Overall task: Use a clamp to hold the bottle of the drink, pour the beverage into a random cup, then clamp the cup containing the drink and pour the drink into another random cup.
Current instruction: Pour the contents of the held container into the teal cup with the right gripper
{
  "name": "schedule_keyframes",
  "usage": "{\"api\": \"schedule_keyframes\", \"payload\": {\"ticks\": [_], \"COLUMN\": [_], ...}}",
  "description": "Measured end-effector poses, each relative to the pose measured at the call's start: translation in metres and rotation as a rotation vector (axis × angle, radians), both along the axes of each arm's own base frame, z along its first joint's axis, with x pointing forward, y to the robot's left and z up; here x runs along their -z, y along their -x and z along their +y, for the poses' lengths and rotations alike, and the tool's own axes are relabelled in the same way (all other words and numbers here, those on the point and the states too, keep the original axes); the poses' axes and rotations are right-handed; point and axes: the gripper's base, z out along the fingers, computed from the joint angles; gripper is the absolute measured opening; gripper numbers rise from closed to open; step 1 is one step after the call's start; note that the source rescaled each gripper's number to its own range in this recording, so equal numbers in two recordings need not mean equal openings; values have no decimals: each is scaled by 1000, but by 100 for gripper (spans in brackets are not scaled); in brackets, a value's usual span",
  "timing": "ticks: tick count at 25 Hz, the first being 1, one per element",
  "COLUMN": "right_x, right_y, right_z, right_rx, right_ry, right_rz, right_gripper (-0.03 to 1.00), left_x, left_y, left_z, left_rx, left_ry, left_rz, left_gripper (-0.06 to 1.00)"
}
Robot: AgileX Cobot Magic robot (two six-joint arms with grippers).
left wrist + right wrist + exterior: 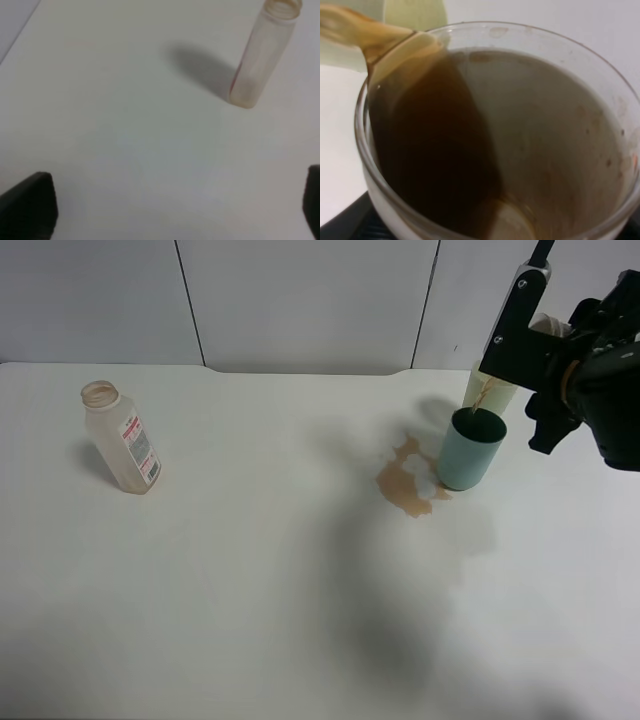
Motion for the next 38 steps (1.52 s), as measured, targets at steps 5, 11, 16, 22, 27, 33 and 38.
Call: {"api": "schedule_keyframes", "payload": {"ticks": [5,11,16,22,27,33,38], "right_x": [-1,-1,-1,-1,-1,-1,-1], "right_y": [0,0,0,0,0,0,0], "right_z": [-1,-1,-1,-2,-2,-2,-2], "right_rx": [-2,-1,-17,-25,-34,-61,-65], "right_ry": [25,35,71,103,125,180,192], "right_rz": [3,3,16,24,32,52,57], "right_gripper": [0,0,0,0,0,0,0], "left_x": [0,0,0,0,0,0,0], "left_y": [0,0,0,0,0,0,0], "left_z": [0,0,0,0,0,0,0], "left_rx": [0,0,0,0,0,0,0], "left_ry": [0,0,0,0,0,0,0], "left_rz": [0,0,0,0,0,0,0], "left_gripper": [100,100,100,100,100,100,100]}}
